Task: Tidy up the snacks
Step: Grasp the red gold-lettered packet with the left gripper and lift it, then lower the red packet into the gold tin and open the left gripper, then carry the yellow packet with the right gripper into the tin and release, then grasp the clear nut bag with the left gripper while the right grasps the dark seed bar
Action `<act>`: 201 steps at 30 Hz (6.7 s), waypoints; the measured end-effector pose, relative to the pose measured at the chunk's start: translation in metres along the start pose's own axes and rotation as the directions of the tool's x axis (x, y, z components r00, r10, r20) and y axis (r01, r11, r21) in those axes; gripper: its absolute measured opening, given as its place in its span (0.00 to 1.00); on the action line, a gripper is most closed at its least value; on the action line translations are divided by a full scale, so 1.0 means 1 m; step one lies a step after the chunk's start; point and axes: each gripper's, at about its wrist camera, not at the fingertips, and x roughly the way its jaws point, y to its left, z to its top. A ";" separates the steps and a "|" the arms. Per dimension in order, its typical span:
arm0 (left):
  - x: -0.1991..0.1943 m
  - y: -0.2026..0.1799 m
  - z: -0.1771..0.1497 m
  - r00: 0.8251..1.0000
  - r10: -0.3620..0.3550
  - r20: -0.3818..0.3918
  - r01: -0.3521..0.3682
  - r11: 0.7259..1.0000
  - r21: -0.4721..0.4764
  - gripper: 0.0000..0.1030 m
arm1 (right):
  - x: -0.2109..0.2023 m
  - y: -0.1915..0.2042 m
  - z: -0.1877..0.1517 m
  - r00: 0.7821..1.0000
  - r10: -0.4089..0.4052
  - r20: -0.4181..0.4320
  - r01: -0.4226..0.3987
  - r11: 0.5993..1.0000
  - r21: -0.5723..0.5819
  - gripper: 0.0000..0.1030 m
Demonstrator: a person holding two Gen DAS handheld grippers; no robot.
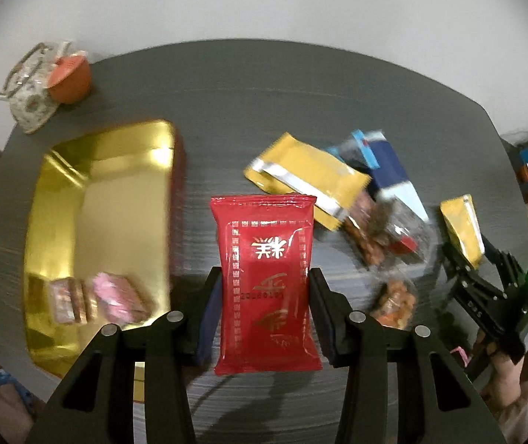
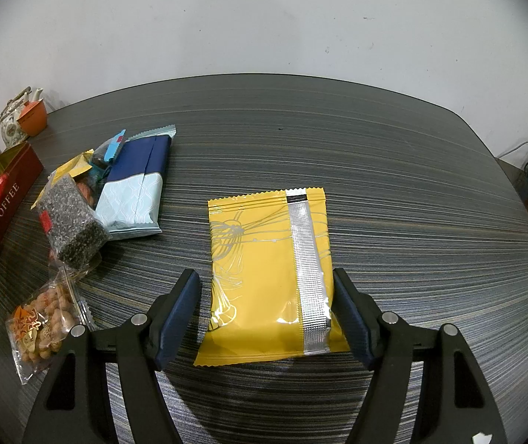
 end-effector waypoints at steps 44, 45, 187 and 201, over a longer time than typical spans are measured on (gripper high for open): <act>0.055 0.165 0.025 0.963 0.253 -0.091 -0.258 0.965 -0.042 0.45 | 0.001 0.001 0.001 1.000 -0.001 -0.002 0.001 1.000 -0.002 0.67; 0.055 0.166 0.026 0.963 0.251 -0.094 -0.256 0.966 -0.044 0.46 | 0.002 0.001 0.001 1.000 -0.001 -0.002 0.001 1.000 -0.002 0.67; -0.057 0.213 -0.084 0.955 0.227 0.192 -0.201 0.969 -0.147 0.76 | -0.012 0.107 0.070 0.963 0.228 -0.146 -0.267 0.889 -0.372 0.64; -0.055 0.103 -0.082 0.979 0.055 0.194 -0.082 0.987 0.135 0.76 | 0.015 0.105 0.069 0.932 0.307 -0.192 -0.359 0.854 -0.376 0.39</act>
